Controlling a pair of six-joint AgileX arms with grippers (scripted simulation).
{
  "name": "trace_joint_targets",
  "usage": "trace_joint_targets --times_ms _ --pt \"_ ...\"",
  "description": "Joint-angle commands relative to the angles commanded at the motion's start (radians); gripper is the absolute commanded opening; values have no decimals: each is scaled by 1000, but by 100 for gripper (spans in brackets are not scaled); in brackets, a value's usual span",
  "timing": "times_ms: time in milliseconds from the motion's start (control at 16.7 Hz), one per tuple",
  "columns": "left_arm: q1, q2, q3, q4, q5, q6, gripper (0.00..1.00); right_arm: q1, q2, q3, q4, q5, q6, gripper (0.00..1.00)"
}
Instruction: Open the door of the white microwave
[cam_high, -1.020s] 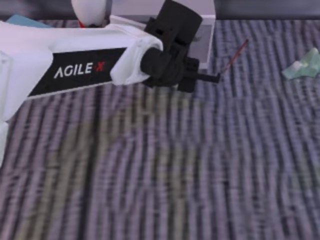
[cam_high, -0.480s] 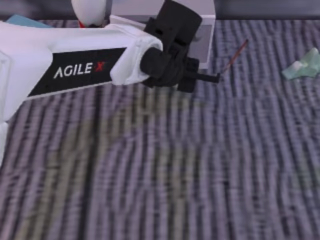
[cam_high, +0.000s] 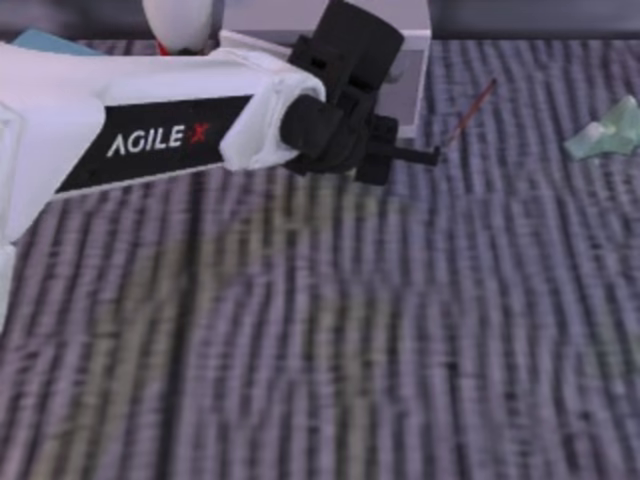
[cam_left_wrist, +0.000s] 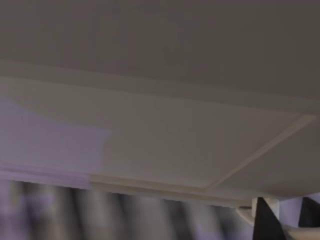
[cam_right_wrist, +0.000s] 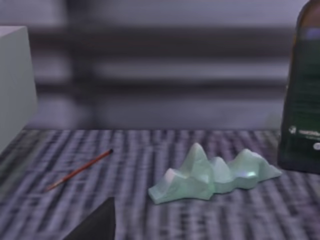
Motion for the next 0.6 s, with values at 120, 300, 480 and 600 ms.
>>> trace_joint_targets --times_ms 120,300,480,600 --pt "-8 3 -5 1 9 -2 0 0 0 0 0 0 0 100" --pt "6 -24 -42 20 33 35 0 0 0 0 0 0 0 100" --pt "19 -51 -79 40 61 74 0 0 0 0 0 0 0 100" --pt "20 -53 -82 41 64 78 0 0 0 0 0 0 0 100"
